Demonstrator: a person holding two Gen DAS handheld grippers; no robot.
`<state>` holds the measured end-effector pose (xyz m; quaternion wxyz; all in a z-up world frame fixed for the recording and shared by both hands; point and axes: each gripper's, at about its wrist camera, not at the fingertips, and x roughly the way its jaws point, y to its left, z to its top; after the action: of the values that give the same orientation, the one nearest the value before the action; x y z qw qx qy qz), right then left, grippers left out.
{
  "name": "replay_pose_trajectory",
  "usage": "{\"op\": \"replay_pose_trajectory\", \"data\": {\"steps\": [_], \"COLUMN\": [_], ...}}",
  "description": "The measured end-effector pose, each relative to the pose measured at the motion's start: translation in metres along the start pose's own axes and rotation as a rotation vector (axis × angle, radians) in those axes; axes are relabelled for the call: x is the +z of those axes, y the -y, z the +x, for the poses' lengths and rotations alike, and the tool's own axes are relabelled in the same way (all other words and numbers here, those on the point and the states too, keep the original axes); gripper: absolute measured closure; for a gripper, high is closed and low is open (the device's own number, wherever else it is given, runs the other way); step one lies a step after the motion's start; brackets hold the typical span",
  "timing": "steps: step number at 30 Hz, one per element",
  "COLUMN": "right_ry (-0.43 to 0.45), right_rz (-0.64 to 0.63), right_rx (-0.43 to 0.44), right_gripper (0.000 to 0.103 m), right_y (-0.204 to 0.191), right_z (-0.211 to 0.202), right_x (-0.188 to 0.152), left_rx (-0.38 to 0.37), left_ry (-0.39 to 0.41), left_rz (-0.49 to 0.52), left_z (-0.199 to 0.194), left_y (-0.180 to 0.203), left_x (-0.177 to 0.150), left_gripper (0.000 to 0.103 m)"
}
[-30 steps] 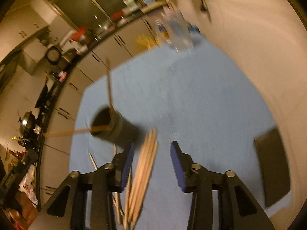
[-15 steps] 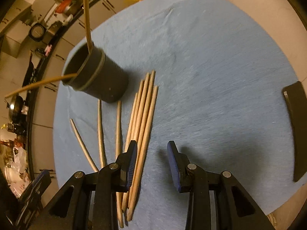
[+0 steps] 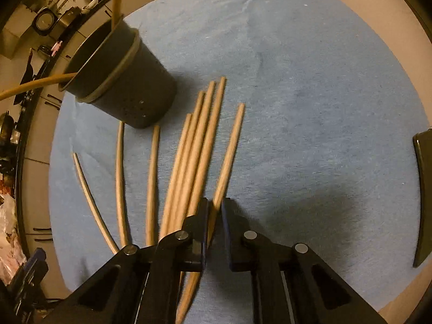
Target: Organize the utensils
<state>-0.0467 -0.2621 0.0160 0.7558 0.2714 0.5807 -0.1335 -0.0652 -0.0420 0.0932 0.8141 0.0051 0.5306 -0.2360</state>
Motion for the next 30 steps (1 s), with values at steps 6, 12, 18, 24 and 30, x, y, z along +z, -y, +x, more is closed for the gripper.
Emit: {"op": "replay_pose_trajectory", "data": {"steps": [6,12,18,24,30], "right_ry": [-0.009,-0.022,-0.035,-0.043,-0.027], "right_rz": [0.017,0.013,0.055,0.082,0.087], "right_rx": [-0.032,-0.048,-0.014,0.018,0.020], "right_gripper": [0.095,0.095,0.093,0.092,0.083], "right_y": [0.025,0.047,0.080,0.102,0.098], "right_z": [-0.013,-0.021,-0.032,-0.038,-0.041], "right_x": [-0.002,-0.005,-0.004,0.000,0.010], "left_rx": [-0.040,-0.039,0.016,0.061,0.084], "left_ry": [-0.033,-0.082,-0.100,-0.111,-0.111], "left_rz": [0.005,0.005,0.005,0.021,0.032], "left_z": [0.018,0.055,0.088,0.112,0.128], "left_y": [0.010,0.028,0.049,0.060,0.064], "left_x": [0.017,0.043,0.060,0.069,0.075], "left_gripper": [0.070,0.069,0.069,0.069,0.069]}}
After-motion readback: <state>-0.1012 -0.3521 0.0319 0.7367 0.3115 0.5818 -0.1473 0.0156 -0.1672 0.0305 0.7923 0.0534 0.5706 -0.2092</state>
